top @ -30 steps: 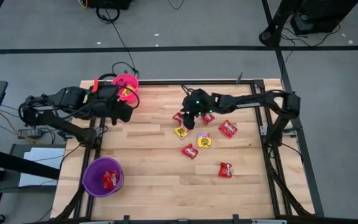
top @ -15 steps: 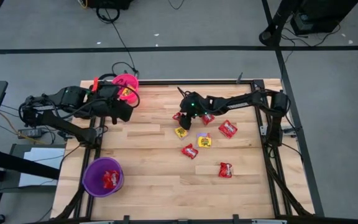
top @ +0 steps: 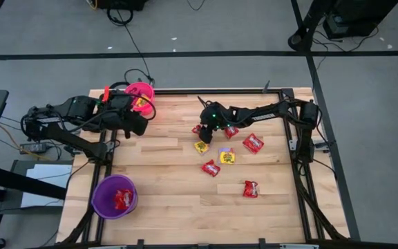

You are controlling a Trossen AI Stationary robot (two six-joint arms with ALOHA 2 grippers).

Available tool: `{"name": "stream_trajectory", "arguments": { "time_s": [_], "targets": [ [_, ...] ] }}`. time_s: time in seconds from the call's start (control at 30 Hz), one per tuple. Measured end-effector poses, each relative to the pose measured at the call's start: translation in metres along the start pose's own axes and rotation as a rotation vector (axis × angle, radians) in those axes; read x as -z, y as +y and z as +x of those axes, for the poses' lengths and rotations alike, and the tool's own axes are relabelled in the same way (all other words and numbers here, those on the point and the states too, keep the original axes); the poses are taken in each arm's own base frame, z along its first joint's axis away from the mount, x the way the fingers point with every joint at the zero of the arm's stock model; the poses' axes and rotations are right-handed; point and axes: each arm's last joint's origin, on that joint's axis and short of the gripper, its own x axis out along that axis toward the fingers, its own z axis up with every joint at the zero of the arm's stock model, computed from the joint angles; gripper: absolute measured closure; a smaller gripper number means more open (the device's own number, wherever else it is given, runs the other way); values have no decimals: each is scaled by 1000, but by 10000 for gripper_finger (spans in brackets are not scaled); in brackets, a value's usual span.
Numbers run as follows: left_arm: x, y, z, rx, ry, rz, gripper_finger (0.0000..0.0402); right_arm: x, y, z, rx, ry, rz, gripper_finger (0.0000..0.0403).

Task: Sort candy by brand, put in halloween buckets
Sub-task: Put the red candy into the violet bucket

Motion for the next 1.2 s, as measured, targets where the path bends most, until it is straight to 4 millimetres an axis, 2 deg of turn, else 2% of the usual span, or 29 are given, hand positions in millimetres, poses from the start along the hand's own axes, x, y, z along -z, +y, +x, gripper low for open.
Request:
{"name": "stream_trajectory", "arguments": {
  "time_s": [0.33, 0.57, 0.73, 0.9, 1.1, 1.2],
  "targets": [
    [0, 0, 0, -1, -3, 21, 215, 0, -1, 1, 5, 1, 2, 205],
    [0, 0, 0, -1, -3, 22, 215, 12, -1, 19, 3, 42, 28, 205],
    [0, 0, 0, -2, -2, 27, 215, 7, 1, 22, -17, 38, 34, 211],
    [0, 0, 0, -3, -1, 28, 215, 8, 2, 22, -6, 47, 33, 266],
    [0, 0, 0, -4, -1, 29, 215, 10, 3, 22, -38, 73, 36, 384],
    [0, 0, 0, -4, -1, 28, 215, 9, 3, 22, -51, 77, 58, 391]
  ]
}}
